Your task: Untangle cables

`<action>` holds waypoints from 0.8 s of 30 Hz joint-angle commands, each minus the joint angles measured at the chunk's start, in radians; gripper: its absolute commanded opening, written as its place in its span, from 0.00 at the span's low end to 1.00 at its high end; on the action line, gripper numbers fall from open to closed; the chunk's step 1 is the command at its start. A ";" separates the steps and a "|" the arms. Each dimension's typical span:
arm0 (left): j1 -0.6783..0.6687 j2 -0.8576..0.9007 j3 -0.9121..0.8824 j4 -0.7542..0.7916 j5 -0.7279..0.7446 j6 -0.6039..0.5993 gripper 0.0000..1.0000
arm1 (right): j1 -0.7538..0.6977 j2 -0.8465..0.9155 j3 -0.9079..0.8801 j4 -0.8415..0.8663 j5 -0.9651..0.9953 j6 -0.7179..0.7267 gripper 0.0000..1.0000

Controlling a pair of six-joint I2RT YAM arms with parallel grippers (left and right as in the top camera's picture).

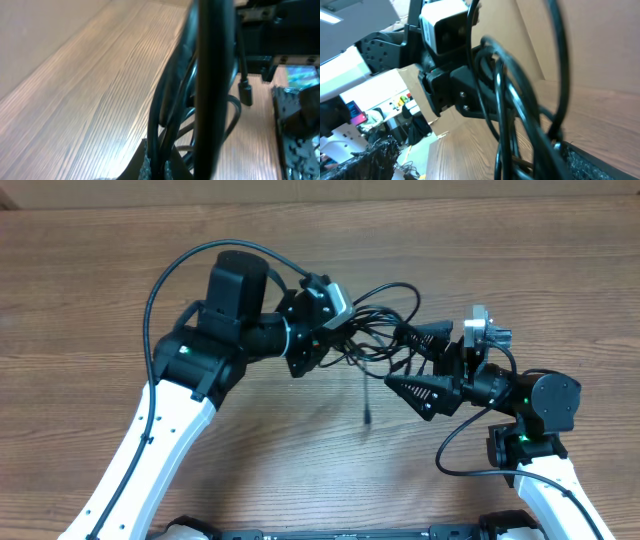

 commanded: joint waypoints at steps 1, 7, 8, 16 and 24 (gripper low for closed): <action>0.039 0.005 0.021 -0.061 -0.079 0.092 0.04 | 0.004 -0.005 0.029 -0.016 0.080 -0.022 1.00; 0.055 0.005 0.021 -0.084 -0.143 0.092 0.04 | 0.004 -0.005 0.029 -0.051 0.175 0.060 1.00; 0.055 0.005 0.021 -0.080 -0.143 0.092 0.04 | 0.004 -0.005 0.029 -0.051 0.173 0.095 1.00; 0.034 0.006 0.021 -0.031 -0.140 0.093 0.04 | 0.005 -0.005 0.029 -0.016 0.092 0.352 1.00; 0.024 0.037 0.021 -0.005 -0.140 0.093 0.04 | 0.005 -0.005 0.029 -0.011 0.070 0.539 1.00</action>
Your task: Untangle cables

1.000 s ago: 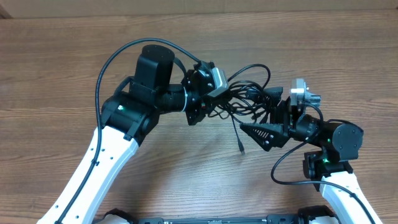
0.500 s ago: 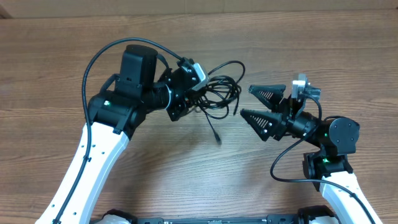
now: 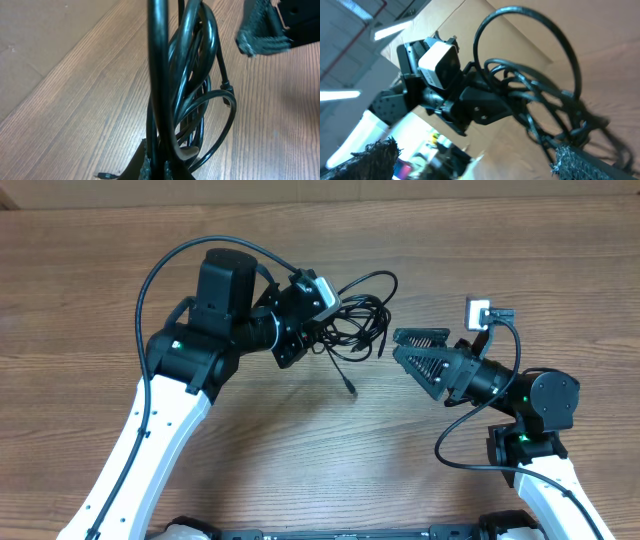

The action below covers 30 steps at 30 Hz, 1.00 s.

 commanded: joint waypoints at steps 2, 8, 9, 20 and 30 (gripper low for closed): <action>-0.024 0.043 0.021 0.016 0.006 0.015 0.04 | 0.005 -0.005 0.029 0.013 -0.036 0.108 1.00; -0.055 0.080 0.021 0.029 0.006 0.015 0.04 | 0.005 -0.005 0.029 0.013 -0.064 0.108 1.00; -0.062 0.084 0.021 0.034 0.005 0.015 0.04 | 0.005 -0.005 0.029 0.013 -0.064 0.109 1.00; -0.150 0.107 0.021 0.071 0.005 0.015 0.04 | 0.005 -0.005 0.029 0.013 -0.049 0.105 1.00; -0.169 0.110 0.021 0.070 0.006 0.015 0.04 | 0.005 -0.005 0.029 0.043 -0.048 0.105 1.00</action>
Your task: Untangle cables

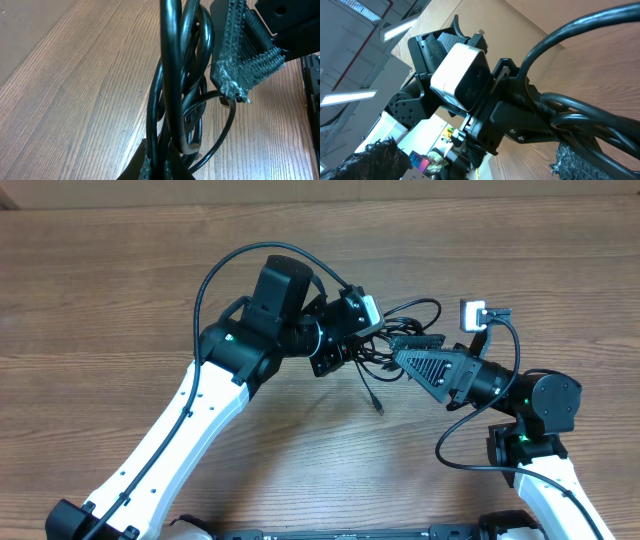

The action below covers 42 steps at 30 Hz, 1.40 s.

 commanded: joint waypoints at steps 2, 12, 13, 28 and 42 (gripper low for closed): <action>-0.021 0.007 0.021 0.006 0.010 0.015 0.04 | 0.005 -0.005 0.029 0.010 0.002 0.003 1.00; -0.072 0.040 0.021 0.008 0.008 0.015 0.04 | 0.005 -0.005 0.029 0.021 0.016 0.003 1.00; -0.072 0.044 0.021 0.008 0.008 0.015 0.04 | 0.005 -0.005 0.029 0.028 0.016 0.004 1.00; -0.043 0.026 0.032 0.031 -0.037 -0.072 0.04 | 0.003 -0.005 0.029 -0.025 0.016 -0.051 1.00; -0.015 -0.064 0.032 0.011 -0.025 -0.106 0.04 | 0.003 -0.004 0.029 -0.063 0.169 -0.085 1.00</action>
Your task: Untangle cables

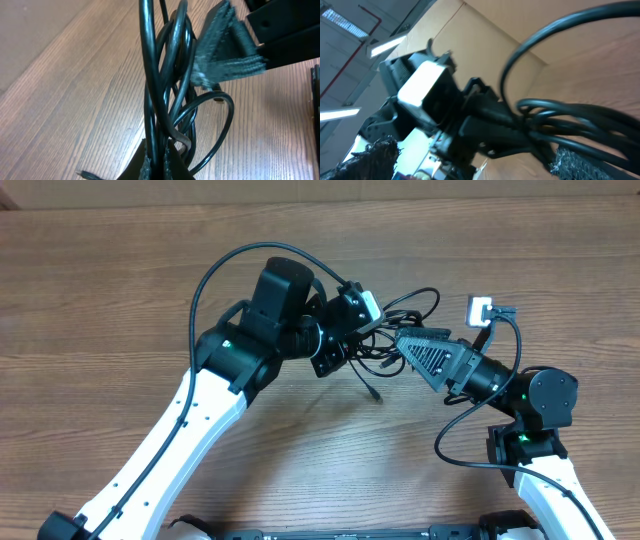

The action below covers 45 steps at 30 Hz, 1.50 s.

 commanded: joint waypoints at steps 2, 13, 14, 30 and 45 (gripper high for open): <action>0.002 -0.026 0.031 -0.002 0.057 -0.023 0.04 | 0.003 -0.003 0.029 0.002 0.065 -0.016 1.00; -0.024 -0.022 0.031 -0.010 0.058 -0.021 0.04 | 0.003 -0.003 0.029 0.014 0.076 -0.011 1.00; -0.030 -0.021 0.031 -0.009 0.057 -0.016 0.04 | 0.003 -0.003 0.029 0.014 0.075 -0.004 1.00; -0.055 -0.009 0.031 0.028 0.062 -0.018 0.04 | 0.003 -0.003 0.029 0.018 0.009 0.038 1.00; -0.055 0.010 0.030 0.027 0.024 -0.018 0.04 | 0.004 -0.004 0.029 0.280 -0.083 0.230 1.00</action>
